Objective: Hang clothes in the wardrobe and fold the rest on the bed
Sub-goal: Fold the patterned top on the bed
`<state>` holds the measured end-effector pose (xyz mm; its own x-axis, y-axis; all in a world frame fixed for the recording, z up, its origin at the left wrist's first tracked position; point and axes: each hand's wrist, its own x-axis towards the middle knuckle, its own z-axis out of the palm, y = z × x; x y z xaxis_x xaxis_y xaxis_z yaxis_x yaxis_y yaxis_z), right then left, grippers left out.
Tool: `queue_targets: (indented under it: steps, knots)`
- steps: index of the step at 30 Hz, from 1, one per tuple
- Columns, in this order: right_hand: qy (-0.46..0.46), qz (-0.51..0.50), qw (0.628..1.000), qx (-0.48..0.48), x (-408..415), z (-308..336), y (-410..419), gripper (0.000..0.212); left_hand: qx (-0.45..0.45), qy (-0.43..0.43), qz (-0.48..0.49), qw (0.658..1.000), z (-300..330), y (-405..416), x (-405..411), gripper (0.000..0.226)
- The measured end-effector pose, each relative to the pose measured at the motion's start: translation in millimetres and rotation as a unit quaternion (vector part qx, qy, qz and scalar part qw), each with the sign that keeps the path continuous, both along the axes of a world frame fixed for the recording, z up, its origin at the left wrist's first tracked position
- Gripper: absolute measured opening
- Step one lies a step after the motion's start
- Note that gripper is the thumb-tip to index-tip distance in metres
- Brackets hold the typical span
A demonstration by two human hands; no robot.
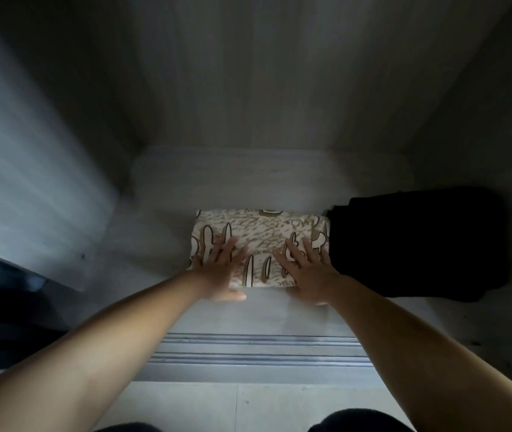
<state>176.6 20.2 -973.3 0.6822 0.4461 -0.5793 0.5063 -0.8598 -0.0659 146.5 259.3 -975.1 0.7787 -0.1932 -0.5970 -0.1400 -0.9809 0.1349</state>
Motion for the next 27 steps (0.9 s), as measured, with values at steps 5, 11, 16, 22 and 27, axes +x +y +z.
queue_targets:
  steps: [5, 11, 16, 22, 27]
  knots:
    - [0.023, -0.015, 1.0, -0.01, 10.7, 61.8, 14.2, 0.069, 0.025, 0.063, 0.036, 0.997, 75.3, -42.8, 26.5, 0.07]
    - [-0.052, -0.083, 0.993, 0.069, 10.9, 223.4, -4.8, 0.044, -0.084, -0.067, 0.188, 0.976, 228.1, -110.3, 39.2, 0.03]
    - [-0.1, -0.142, 0.98, 0.095, -11.7, 352.9, -25.8, 0.046, -0.113, -0.078, 0.218, 0.966, 354.6, -121.4, 26.2, 0.027]
    - [-0.114, -0.225, 0.955, 0.154, -38.2, 496.8, -43.9, 0.044, -0.115, -0.081, 0.224, 0.964, 507.0, -114.8, 15.9, 0.03]
    - [-0.136, -0.26, 0.945, 0.143, -51.6, 601.4, -55.7, 0.045, -0.136, -0.098, 0.16, 0.973, 618.0, -124.8, 10.1, 0.03]
